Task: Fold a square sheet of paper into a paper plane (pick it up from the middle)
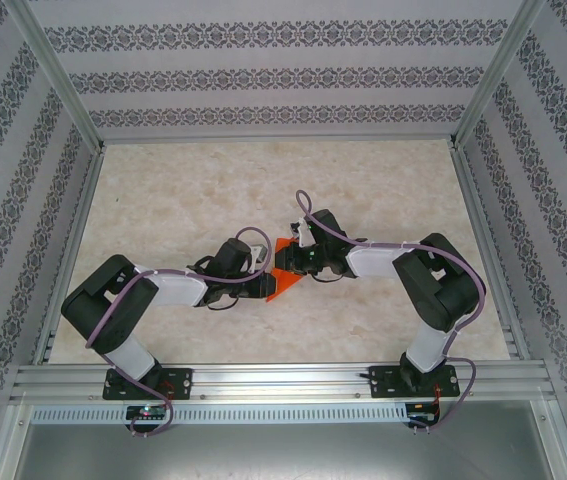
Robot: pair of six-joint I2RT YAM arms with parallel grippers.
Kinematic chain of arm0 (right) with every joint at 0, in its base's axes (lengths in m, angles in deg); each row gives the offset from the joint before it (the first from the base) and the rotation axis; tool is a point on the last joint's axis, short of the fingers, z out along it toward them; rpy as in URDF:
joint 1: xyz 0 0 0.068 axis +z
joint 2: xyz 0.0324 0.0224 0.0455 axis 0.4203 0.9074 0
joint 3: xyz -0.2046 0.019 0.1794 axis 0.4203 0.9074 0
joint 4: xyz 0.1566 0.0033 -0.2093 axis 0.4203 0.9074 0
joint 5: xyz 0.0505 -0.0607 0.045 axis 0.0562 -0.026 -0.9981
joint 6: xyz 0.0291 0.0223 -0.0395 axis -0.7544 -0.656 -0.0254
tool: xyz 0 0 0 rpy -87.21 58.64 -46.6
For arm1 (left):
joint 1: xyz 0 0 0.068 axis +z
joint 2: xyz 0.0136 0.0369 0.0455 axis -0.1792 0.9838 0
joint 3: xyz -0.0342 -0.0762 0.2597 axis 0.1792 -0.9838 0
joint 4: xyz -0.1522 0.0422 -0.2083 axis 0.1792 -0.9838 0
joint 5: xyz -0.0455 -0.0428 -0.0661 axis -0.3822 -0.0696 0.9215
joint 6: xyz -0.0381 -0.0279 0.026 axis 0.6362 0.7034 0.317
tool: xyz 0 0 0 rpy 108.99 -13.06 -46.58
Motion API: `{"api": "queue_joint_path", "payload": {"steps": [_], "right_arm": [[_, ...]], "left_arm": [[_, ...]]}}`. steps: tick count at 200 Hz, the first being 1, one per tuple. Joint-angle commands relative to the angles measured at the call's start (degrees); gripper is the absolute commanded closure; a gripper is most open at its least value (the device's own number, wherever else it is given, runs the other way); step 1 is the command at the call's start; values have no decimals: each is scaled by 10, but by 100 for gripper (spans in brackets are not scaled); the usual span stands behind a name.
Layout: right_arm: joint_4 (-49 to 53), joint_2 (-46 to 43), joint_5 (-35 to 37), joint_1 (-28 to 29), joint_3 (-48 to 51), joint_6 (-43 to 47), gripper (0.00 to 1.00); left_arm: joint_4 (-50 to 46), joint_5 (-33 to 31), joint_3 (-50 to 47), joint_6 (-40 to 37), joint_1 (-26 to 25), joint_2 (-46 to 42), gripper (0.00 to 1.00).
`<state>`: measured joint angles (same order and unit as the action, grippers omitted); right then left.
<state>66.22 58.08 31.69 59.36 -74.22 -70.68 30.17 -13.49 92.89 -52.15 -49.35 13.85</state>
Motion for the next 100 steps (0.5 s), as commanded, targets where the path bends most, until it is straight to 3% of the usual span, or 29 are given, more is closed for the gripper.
{"api": "queue_joint_path", "payload": {"steps": [1,34,100], "right_arm": [[-2,6,11,0,-17,-5,80],[2,4,14,0,-16,-4,80],[4,-2,10,0,-19,-2,77]], "left_arm": [[0,14,5,-17,4,15,79],[-3,14,7,-21,3,18,90],[0,17,6,-1,4,26,98]]}}
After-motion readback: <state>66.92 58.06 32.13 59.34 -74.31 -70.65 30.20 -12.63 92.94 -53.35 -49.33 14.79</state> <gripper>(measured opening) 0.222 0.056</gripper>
